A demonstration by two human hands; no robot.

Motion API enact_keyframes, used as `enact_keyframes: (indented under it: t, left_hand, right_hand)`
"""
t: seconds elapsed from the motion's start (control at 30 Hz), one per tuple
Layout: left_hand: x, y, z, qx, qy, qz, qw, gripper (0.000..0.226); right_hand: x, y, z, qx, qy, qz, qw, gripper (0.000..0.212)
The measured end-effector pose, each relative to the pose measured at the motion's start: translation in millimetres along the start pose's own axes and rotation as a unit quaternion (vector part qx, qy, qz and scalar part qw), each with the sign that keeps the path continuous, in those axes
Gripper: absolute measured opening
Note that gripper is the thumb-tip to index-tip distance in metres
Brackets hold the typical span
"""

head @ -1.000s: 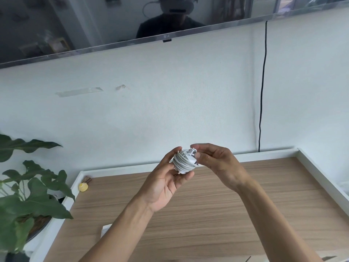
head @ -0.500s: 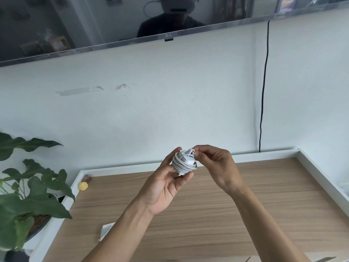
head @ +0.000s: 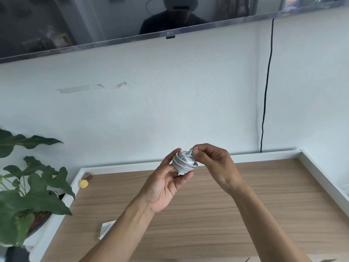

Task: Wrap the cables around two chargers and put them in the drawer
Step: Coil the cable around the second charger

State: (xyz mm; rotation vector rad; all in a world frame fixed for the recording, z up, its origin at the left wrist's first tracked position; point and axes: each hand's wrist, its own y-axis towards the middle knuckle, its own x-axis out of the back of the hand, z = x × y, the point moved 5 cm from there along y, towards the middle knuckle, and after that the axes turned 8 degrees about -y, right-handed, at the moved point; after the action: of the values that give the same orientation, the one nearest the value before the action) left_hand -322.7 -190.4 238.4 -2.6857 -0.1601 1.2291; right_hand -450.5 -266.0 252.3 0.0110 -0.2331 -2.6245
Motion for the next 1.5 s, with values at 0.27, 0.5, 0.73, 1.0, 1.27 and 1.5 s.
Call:
enact_keyframes:
  t: [0.27,0.5,0.73,1.0,1.27,1.5]
  left_hand:
    - [1.1,0.8,10.3,0.021,0.004,-0.007,1.000,0.042]
    - [1.1,1.7,13.1,0.028,-0.007,0.001,1.000,0.046]
    - [9.3,1.9,18.9,0.034,-0.022,-0.007,0.999,0.048]
    - [9.4,-0.3,16.9,0.028,-0.023,-0.010,0.999,0.043]
    - [9.3,-2.0,9.8,0.037,-0.011,-0.021,0.999,0.045]
    - [17.6,-2.2,17.0,0.063,-0.001,-0.052,0.997,0.051]
  right_hand:
    - [3.1,-0.7,-2.8,-0.015,-0.036,-0.006,0.999,0.010]
    - [4.4,-1.1,-13.8,-0.028,0.077,0.053,0.995,0.019]
    - [0.6,-3.0,-20.0,-0.002,0.023,0.024,0.999,0.016]
    - [-1.4,-4.1,-21.4,0.010,0.029,0.018,0.999,0.015]
    - [4.4,-12.4,2.4,0.190,-0.188,0.005,0.963,0.024]
    - [8.4,-5.3,5.4,0.300,-0.365,0.035,0.880,0.018]
